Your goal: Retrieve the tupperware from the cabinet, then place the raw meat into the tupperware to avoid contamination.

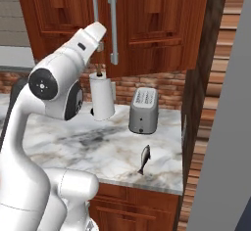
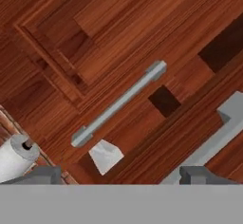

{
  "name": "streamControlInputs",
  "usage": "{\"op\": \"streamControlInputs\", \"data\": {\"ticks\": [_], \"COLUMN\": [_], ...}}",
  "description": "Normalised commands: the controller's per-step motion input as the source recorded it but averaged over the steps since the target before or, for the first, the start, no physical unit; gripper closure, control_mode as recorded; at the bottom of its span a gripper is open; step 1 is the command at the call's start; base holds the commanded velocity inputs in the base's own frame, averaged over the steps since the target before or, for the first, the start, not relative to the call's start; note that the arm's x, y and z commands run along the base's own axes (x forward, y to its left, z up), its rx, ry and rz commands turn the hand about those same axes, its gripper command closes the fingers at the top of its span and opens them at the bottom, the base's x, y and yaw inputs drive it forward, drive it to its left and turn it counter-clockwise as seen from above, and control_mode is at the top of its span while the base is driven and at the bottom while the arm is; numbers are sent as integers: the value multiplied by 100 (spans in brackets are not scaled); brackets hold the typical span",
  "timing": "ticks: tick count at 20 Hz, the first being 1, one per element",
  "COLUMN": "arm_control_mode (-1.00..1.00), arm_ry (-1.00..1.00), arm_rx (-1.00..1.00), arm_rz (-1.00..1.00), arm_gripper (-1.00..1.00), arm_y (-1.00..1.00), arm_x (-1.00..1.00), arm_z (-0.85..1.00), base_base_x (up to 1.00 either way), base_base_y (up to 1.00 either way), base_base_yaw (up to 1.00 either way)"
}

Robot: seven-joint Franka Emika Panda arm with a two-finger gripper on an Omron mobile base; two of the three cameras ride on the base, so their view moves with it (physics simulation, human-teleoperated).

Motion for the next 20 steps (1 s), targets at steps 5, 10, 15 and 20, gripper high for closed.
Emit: {"op": "streamControlInputs", "data": {"ticks": [5,10,15,20], "arm_control_mode": [-100,-100,-100,-100], "arm_ry": [9,14,21,1], "arm_rx": [-50,-48,-31,-23], "arm_rz": [-10,-12,-23,-28], "arm_gripper": [-100,-100,-100,-100], "arm_y": [18,16,19,9], "arm_x": [-17,-7,29,51], "arm_z": [-10,-16,-10,-19], "base_base_x": [0,0,0,0], "base_base_y": [0,0,0,0], "base_base_yaw": [0,0,0,0]}}
